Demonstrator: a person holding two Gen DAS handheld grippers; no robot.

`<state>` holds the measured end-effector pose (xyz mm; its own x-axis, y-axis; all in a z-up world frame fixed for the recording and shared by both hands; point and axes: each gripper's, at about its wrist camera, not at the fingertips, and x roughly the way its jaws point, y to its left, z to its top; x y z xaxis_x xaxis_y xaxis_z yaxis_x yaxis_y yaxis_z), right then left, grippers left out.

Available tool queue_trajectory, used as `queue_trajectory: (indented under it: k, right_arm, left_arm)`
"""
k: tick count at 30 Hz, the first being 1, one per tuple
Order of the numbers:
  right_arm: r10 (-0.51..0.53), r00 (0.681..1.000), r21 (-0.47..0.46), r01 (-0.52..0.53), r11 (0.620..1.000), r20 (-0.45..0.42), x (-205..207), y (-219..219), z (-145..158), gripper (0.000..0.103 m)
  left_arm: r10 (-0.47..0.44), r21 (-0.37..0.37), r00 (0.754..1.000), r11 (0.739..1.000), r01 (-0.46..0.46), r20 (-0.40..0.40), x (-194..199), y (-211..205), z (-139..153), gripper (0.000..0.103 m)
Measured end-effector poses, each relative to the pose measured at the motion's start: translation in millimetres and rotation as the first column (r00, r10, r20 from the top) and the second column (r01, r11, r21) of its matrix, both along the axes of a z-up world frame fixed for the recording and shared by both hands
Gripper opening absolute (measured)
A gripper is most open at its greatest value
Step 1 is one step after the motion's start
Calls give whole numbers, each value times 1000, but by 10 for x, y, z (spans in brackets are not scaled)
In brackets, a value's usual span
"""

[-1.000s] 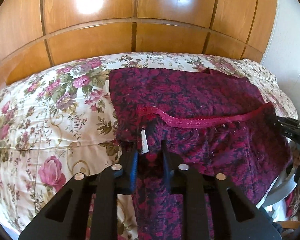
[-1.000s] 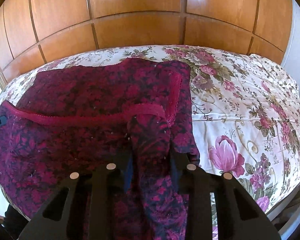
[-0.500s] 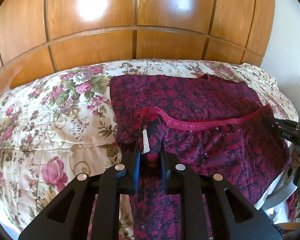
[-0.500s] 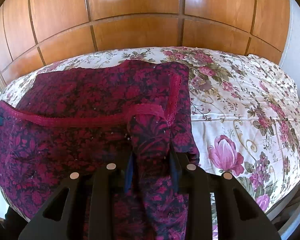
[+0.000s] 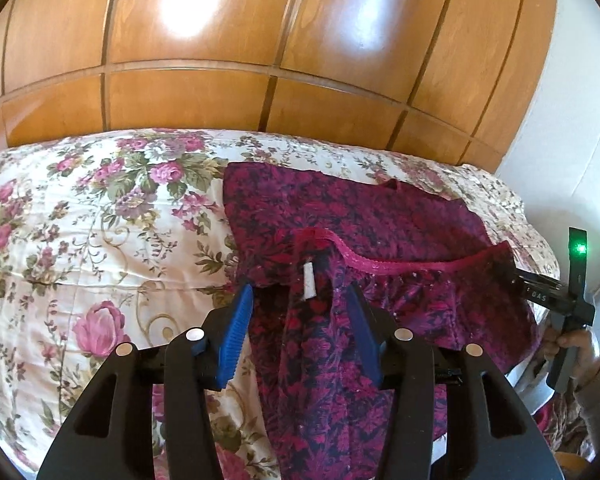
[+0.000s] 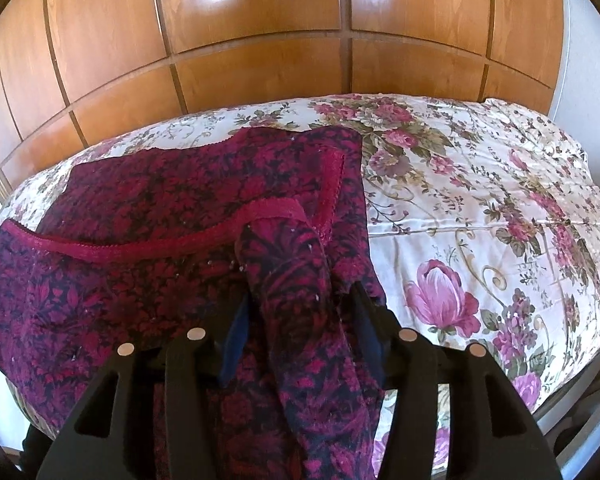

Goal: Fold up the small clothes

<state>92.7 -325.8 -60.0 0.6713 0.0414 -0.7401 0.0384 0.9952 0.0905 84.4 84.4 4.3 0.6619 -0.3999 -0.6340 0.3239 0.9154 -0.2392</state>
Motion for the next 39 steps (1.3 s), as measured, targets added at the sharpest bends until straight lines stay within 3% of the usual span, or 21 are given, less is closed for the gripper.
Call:
queue_trajectory:
  k: [6, 8, 9, 11, 13, 15, 20, 22, 23, 24, 27, 34, 39]
  right_arm:
    - [-1, 1000, -21, 1, 1000, 17, -61, 10, 35, 46]
    - [4, 1000, -39, -3, 999, 26, -75, 28, 39, 38]
    - [12, 1000, -44, -11, 999, 26, -78, 34, 39, 29]
    - [29, 999, -36, -29, 999, 19, -76, 43, 32, 32]
    - [15, 1000, -30, -14, 999, 25, -89, 21, 50, 49]
    - [10, 999, -26, -9, 1000, 34, -105, -10, 86, 48]
    - [20, 998, -46, -17, 999, 58, -100, 31, 164, 48]
    - [34, 997, -71, -29, 997, 64, -60, 92, 172, 44]
    - [41, 997, -86, -36, 996, 62, -36, 123, 167, 40]
    - [51, 997, -100, -46, 994, 50, -11, 152, 155, 26]
    - [64, 997, -115, -58, 992, 45, -34, 161, 154, 17]
    - [75, 991, -37, -71, 997, 108, -271, 84, 522, 16]
    - [67, 986, 10, -70, 998, 153, -191, 59, 743, 16]
  left_arm:
    - [-30, 31, 1000, 999, 30, -9, 55, -146, -65, 47]
    - [-30, 50, 1000, 998, 30, -7, 65, -183, -87, 15]
    - [-27, 67, 1000, 997, 28, -10, 71, -201, -96, 14]
    - [-24, 78, 1000, 997, 24, -6, 76, -207, -105, 14]
    - [-13, 89, 1000, 996, 13, 1, 83, -197, -117, 20]
    - [-9, 93, 1000, 996, 9, 1, 99, -180, -132, 25]
    - [-15, 69, 1000, 998, 15, 1, 172, -173, -107, 26]
    - [-30, 58, 999, 998, 29, 14, 188, -200, -79, 26]
    - [-38, 58, 999, 998, 37, 15, 190, -216, -72, 25]
    - [-40, 61, 999, 997, 38, 21, 184, -224, -68, 14]
    - [-33, 48, 999, 998, 31, 41, 109, -182, -36, 13]
    - [-23, -60, 995, 998, 29, 101, -214, 33, 259, 13]
    - [7, -102, 994, 995, 4, 109, -142, 83, 380, 13]
